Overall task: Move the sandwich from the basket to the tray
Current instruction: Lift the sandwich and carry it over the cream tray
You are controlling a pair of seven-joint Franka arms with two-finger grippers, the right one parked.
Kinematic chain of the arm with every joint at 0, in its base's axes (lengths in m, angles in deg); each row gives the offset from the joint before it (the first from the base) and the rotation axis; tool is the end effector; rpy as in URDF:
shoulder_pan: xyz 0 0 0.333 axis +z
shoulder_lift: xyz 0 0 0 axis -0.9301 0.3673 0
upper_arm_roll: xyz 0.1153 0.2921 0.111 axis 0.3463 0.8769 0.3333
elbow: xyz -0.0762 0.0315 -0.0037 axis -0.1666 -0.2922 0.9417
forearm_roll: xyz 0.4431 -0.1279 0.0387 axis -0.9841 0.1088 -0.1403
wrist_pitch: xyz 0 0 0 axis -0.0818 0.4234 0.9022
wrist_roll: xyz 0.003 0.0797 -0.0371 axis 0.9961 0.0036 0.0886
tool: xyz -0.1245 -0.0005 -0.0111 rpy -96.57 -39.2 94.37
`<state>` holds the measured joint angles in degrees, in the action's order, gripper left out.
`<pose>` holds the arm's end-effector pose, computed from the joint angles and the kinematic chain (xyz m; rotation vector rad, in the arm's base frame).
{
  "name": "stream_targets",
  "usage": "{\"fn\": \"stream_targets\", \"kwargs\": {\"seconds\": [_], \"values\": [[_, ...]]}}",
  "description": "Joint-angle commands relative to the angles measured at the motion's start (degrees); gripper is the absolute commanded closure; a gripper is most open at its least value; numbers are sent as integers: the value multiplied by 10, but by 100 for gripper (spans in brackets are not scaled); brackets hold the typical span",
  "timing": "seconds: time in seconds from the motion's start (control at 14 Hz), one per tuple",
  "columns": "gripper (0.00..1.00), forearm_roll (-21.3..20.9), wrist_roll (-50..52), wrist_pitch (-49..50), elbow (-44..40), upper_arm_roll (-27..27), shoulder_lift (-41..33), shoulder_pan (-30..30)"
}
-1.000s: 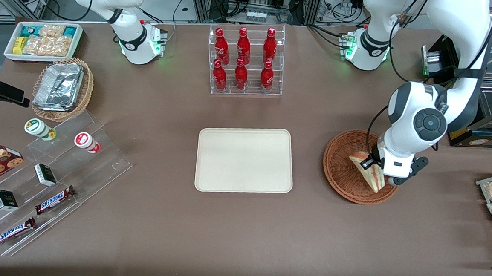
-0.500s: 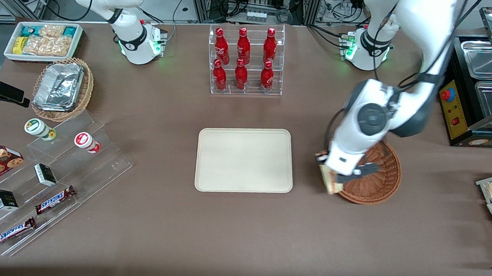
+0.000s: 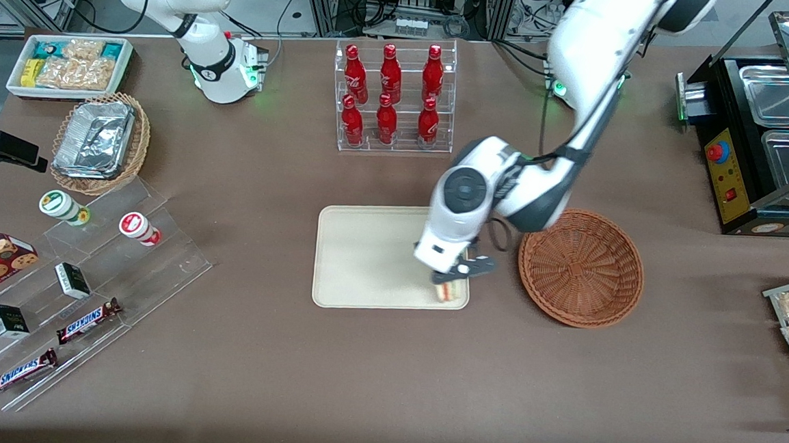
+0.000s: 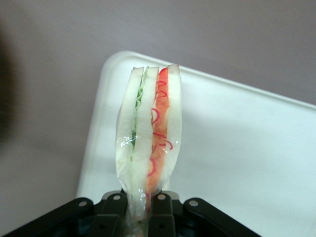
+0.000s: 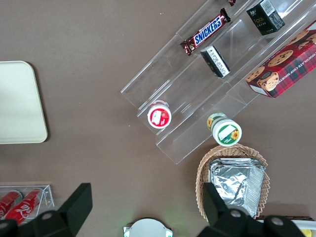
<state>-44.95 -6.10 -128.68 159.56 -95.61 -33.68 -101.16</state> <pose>0.5963 -0.4962 0.2445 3.0920 0.4751 -0.0835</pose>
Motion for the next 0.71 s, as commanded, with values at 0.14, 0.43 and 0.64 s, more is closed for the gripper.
{"fn": "stream_targets", "kwargs": {"seconds": [0.14,0.43,0.64], "values": [[100,8,42,11,-76,8,68,-53],[100,24,62,11,-101,7,86,-66],[100,29,77,10,-106,8,95,-69]]}}
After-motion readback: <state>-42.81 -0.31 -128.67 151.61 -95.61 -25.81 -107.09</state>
